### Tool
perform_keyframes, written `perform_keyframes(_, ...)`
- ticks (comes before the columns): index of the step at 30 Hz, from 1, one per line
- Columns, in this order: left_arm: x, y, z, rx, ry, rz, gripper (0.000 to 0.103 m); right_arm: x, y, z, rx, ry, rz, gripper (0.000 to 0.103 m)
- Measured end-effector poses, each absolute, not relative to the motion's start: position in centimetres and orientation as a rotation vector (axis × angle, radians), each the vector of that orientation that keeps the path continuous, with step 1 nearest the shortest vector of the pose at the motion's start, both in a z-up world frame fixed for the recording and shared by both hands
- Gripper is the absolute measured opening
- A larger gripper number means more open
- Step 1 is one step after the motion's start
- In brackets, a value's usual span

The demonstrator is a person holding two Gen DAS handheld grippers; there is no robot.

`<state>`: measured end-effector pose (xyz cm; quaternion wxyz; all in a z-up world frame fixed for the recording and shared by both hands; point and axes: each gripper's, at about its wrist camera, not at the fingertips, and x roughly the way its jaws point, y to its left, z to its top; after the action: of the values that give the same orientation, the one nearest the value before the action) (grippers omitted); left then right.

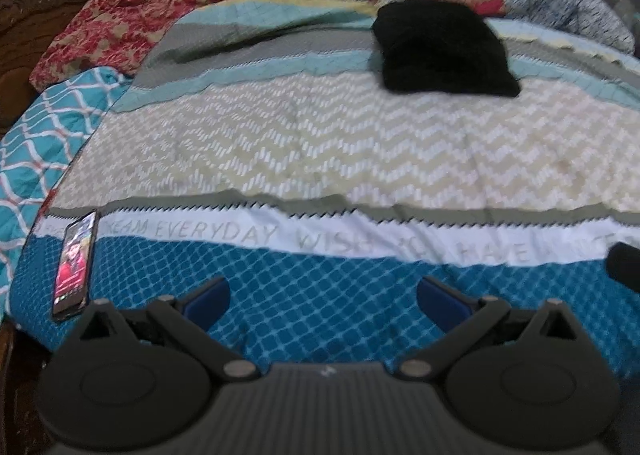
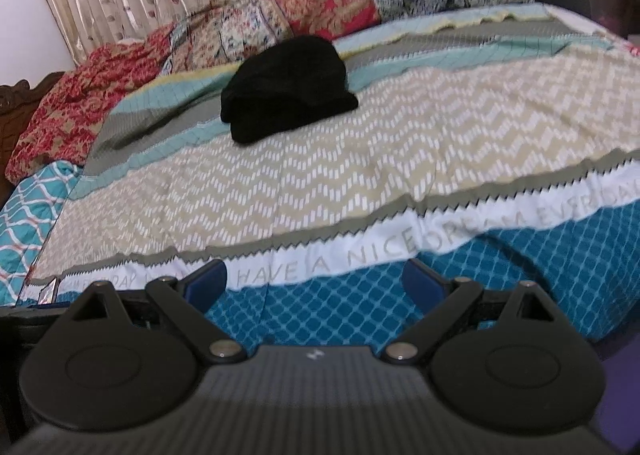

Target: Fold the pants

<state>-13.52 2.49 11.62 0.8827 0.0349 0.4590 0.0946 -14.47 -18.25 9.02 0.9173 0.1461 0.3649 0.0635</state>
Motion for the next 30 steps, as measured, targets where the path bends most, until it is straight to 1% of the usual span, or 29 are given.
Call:
perform_keyframes(6,-14.1,2.0,13.1,0.046,0.889,0.135,0.103,-14.4,-18.5,9.3,0.299,0.714,0.113,0.096)
perform_keyframes(11,-14.0,1.9,13.4,0.067,0.880,0.161,0.103,-14.3,-18.6,9.3,0.306,0.708,0.106,0.096)
perform_keyframes(22,-13.8,1.8,12.7,0.108,0.909,0.205,0.103,-14.5,-18.5,9.4,0.310,0.701,0.100,0.096)
perform_keyframes(30,-13.5,2.3,11.8,0.092,0.974,0.222,0.103,-14.5,-18.3,9.2,0.304,0.715,0.110,0.096)
